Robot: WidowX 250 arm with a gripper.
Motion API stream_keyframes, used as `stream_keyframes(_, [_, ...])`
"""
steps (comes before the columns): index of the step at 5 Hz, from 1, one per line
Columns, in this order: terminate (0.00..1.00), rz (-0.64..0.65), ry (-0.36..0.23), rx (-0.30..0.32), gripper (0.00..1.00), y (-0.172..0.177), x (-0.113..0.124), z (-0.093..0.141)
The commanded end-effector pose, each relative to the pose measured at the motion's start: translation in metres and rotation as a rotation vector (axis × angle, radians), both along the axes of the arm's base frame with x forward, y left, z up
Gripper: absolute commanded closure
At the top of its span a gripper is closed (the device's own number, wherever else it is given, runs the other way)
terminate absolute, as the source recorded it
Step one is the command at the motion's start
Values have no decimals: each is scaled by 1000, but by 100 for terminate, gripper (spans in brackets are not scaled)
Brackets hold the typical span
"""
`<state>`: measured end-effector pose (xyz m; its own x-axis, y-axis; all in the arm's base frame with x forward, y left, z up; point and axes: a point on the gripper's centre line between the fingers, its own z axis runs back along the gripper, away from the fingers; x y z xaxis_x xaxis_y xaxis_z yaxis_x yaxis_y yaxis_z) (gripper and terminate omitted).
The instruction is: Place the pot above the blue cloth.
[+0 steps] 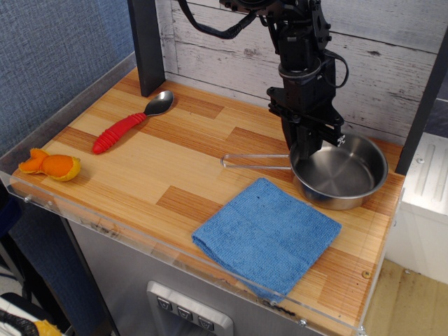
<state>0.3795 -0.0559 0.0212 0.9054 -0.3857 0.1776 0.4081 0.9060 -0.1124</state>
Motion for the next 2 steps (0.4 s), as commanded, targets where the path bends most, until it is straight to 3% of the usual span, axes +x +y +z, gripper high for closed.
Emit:
stream_keyframes(1, [0,5,-49,11,0,3,5,20])
stream_keyframes(2, [0,7,-50,13,0,3,5,22])
